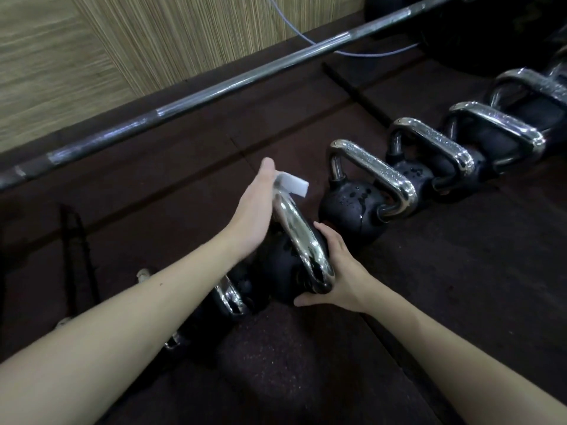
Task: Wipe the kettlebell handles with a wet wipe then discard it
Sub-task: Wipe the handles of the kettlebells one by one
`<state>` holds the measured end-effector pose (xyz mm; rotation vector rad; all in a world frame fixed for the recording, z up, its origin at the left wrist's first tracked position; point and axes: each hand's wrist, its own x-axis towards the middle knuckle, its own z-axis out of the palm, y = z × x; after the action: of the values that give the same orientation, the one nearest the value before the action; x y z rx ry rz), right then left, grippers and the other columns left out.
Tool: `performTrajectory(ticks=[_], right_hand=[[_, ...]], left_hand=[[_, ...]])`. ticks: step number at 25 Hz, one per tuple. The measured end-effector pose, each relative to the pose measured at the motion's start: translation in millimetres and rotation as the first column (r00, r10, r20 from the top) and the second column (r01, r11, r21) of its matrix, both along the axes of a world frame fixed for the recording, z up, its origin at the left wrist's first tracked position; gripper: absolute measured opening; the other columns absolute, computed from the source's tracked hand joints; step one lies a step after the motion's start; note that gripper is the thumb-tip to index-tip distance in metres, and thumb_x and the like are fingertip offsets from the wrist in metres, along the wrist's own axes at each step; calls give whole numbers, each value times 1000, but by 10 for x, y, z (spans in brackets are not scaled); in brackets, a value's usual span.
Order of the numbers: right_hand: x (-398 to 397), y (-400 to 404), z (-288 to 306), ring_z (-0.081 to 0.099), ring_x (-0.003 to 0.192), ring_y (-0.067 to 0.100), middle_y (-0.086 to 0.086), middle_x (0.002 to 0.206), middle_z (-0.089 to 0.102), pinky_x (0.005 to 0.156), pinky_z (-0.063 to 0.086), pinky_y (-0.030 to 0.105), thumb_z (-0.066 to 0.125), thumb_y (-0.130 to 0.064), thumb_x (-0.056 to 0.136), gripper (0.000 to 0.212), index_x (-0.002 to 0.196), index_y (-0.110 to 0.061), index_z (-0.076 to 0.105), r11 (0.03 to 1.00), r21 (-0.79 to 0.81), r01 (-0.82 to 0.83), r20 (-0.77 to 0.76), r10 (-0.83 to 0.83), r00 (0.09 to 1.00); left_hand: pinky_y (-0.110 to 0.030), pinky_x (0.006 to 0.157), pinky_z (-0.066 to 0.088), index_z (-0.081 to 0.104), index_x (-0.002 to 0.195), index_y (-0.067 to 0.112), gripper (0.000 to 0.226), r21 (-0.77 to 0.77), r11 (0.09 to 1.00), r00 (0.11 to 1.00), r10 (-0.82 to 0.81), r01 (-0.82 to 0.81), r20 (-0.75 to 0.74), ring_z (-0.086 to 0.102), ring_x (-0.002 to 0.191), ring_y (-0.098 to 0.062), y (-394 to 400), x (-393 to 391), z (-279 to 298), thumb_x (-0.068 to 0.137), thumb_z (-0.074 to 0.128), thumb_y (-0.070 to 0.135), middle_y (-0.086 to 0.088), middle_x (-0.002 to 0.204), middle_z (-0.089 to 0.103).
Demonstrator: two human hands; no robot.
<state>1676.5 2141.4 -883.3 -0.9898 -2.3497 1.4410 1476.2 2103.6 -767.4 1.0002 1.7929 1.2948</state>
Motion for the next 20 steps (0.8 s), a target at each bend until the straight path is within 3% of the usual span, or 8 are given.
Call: performTrajectory(ticks=[2, 4, 7, 8, 10, 12, 15, 20], right_hand=[[-1, -6, 17, 11, 156, 0, -23, 167, 5, 126, 22, 27, 105, -47, 50, 152, 164, -37, 3, 1000, -11, -6, 14, 7, 1000], [-4, -14, -1, 11, 156, 1, -25, 167, 4, 126, 22, 28, 104, -48, 50, 153, 163, -38, 2, 1000, -16, -4, 16, 5, 1000], [9, -21, 23, 10, 157, 2, -21, 169, 5, 127, 20, 28, 105, -47, 49, 153, 164, -35, 4, 1000, 6, -3, 9, 3, 1000], [0, -16, 6, 11, 158, 3, -18, 169, 6, 127, 20, 28, 104, -49, 49, 152, 165, -33, 6, 1000, 2, 8, 4, -8, 1000], [-8, -6, -34, 11, 160, 8, -7, 171, 11, 130, 20, 32, 95, -68, 50, 149, 166, -24, 12, 999, 43, 4, 18, -5, 1000], [-20, 4, -86, 7, 162, 11, -5, 173, 8, 131, 22, 41, 83, -78, 60, 139, 166, -25, 11, 995, 98, -26, 64, 20, 998], [-36, -4, 12, 7, 161, 8, -14, 172, -1, 130, 26, 44, 75, -62, 79, 111, 161, -46, 1, 995, 84, -52, 88, 45, 995], [-44, -5, 17, 4, 162, 9, -9, 172, 2, 130, 25, 44, 80, -63, 72, 120, 156, -54, -4, 995, 84, -44, 88, 37, 995]], left_hand=[[-35, 101, 48, 70, 108, 5, 79, -142, 984, 821, 168, -107, 545, 64, 79, -17, 81, -34, -47, 104, 27, 71, -7, 83, 65], [-41, 108, 45, 68, 102, 9, 83, -183, 974, 806, 215, -134, 552, 62, 84, -25, 64, -22, -107, 93, 32, 83, -13, 90, 63], [-52, 110, 46, 70, 98, 17, 65, -6, 1000, 1000, 6, -6, -18, 63, 100, -18, -68, 89, -98, 98, 30, 68, 0, 103, 69], [-58, 109, 43, 69, 92, 25, 48, 75, 980, 907, -138, 182, -399, 59, 100, -16, -147, 104, -99, 103, 31, 53, 6, 99, 64], [-64, 118, 29, 64, 92, 28, 30, -19, 837, 394, -277, 546, -877, 51, 108, -18, -369, 198, -87, 101, 43, 47, 7, 100, 57], [-61, 128, 15, 70, 108, 17, 47, -153, 703, 16, -228, 695, -973, 48, 124, -27, -598, 280, -211, 99, 49, 58, -3, 113, 64], [-54, 130, 10, 70, 114, 14, 62, -296, 686, -331, -86, 664, -940, 42, 131, -28, -733, 391, -339, 101, 39, 66, -3, 121, 68], [-51, 127, 10, 70, 118, 14, 43, -166, 670, -193, -35, 723, -981, 45, 131, -29, -617, 323, -313, 102, 44, 44, -8, 129, 65]])
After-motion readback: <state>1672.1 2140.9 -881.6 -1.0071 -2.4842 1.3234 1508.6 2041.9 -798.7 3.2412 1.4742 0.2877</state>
